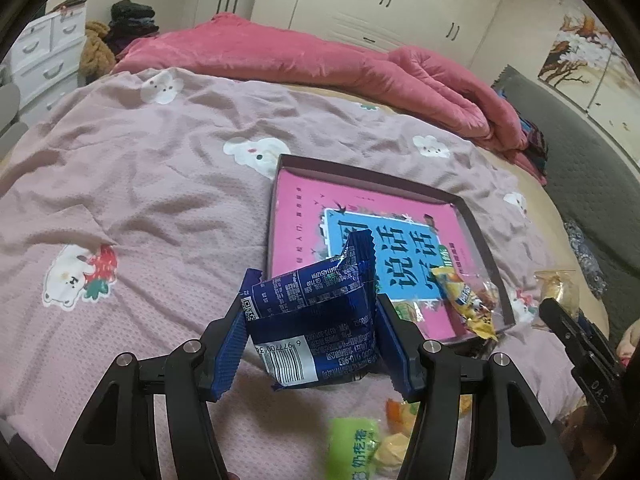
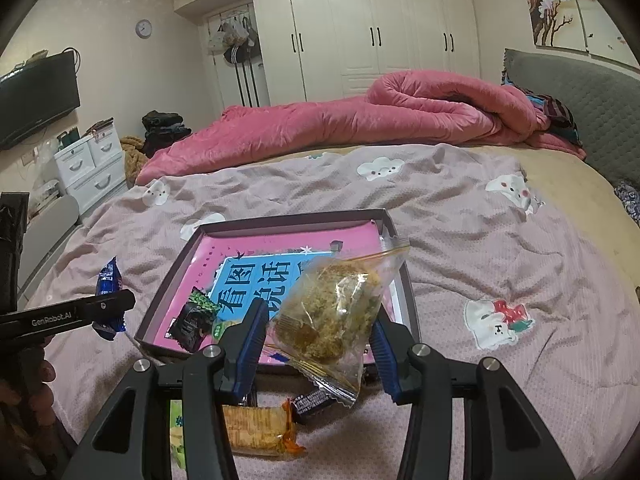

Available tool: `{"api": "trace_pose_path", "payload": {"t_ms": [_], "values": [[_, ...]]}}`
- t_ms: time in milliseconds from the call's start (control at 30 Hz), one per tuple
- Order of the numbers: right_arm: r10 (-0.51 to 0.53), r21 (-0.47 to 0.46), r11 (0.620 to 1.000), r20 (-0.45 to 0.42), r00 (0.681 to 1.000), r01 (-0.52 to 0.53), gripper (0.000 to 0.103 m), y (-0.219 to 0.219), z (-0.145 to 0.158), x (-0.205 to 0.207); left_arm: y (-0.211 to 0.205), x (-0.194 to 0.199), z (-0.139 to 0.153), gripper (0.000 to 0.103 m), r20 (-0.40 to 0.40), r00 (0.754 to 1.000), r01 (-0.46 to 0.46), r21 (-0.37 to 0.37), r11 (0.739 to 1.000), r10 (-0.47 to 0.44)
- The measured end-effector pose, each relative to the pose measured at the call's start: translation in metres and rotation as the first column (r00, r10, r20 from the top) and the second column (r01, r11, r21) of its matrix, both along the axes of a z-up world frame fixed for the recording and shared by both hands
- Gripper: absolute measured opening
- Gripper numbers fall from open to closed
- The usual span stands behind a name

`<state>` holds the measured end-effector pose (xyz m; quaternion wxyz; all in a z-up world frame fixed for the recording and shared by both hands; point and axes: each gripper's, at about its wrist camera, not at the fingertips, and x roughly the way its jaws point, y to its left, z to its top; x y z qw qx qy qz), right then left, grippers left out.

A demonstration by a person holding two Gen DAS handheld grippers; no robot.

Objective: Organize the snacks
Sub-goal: 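Lift the blue bag and clear bag and carry them over the tray with both tools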

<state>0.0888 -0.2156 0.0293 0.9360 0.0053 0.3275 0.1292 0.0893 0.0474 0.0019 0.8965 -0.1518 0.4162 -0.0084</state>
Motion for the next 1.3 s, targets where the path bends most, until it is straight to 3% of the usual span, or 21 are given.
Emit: {"api": "trace_pose_path", "payload": {"t_ms": [400, 900, 1300], "values": [[0.044, -0.017, 0.999, 0.015, 0.999, -0.043, 0.049, 0.022, 0.000, 0.016, -0.002, 0.009, -0.010, 0.062, -0.001, 1.000, 0.012, 0.005, 1.000, -0.012], [0.060, -0.050, 0.997, 0.007, 0.998, -0.060, 0.049, 0.041, -0.006, 0.030, -0.009, 0.024, -0.021, 0.062, -0.008, 1.000, 0.030, 0.085, 0.996, -0.029], [0.056, -0.070, 0.996, -0.013, 0.998, -0.056, 0.049, 0.048, -0.013, 0.041, -0.016, 0.032, -0.032, 0.062, -0.032, 0.998, 0.060, 0.081, 0.995, -0.058]]}}
